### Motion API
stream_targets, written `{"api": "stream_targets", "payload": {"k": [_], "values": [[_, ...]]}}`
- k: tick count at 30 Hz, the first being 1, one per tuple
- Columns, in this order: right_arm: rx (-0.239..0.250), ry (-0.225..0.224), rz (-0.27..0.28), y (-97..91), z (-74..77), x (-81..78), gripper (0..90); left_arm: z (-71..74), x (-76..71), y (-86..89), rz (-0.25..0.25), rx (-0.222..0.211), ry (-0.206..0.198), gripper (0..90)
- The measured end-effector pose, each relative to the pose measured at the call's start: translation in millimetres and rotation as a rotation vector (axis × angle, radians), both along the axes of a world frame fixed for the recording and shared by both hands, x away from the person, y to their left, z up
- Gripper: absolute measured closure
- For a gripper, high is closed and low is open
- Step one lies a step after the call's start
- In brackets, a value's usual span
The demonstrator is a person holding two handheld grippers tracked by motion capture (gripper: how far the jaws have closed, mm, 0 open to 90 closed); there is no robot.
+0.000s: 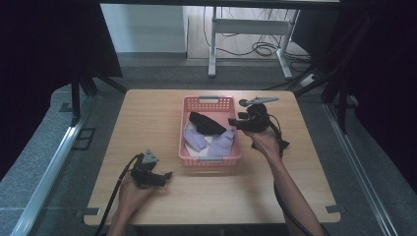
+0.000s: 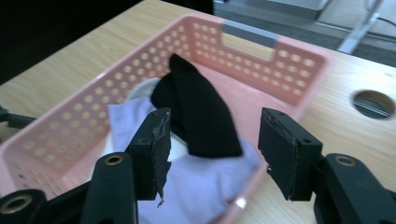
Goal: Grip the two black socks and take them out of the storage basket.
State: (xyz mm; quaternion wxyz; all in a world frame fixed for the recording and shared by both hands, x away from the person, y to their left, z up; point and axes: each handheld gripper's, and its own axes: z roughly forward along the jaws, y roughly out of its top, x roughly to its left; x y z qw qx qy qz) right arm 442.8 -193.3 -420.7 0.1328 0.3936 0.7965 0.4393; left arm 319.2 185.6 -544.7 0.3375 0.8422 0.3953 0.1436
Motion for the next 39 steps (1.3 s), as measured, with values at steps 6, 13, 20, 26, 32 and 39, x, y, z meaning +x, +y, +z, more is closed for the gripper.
{"api": "stream_targets", "payload": {"k": [6,13,20,26,32,39], "values": [[0.006,0.000,0.058,25.1,-7.4,7.0,42.3,0.0,0.0,0.0,0.000,0.000,0.000,12.6],[-0.009,-0.004,0.094,55.2,-17.0,13.7,42.7,-0.3,0.1,0.0,0.000,-0.002,-0.002,12.6],[-0.034,-0.009,0.116,83.3,-27.3,23.0,42.7,-0.3,0.1,0.0,0.000,-0.003,-0.002,12.6],[-0.051,0.009,0.120,101.5,-40.7,33.2,44.1,-0.2,0.2,0.1,-0.001,-0.001,-0.002,12.6],[-0.109,0.007,0.126,115.8,-50.6,41.8,44.9,-0.2,0.1,0.1,-0.001,-0.001,-0.002,12.6],[-0.157,0.021,0.116,125.4,-58.8,50.9,43.7,-0.2,0.0,0.0,0.000,-0.002,-0.001,12.6]]}}
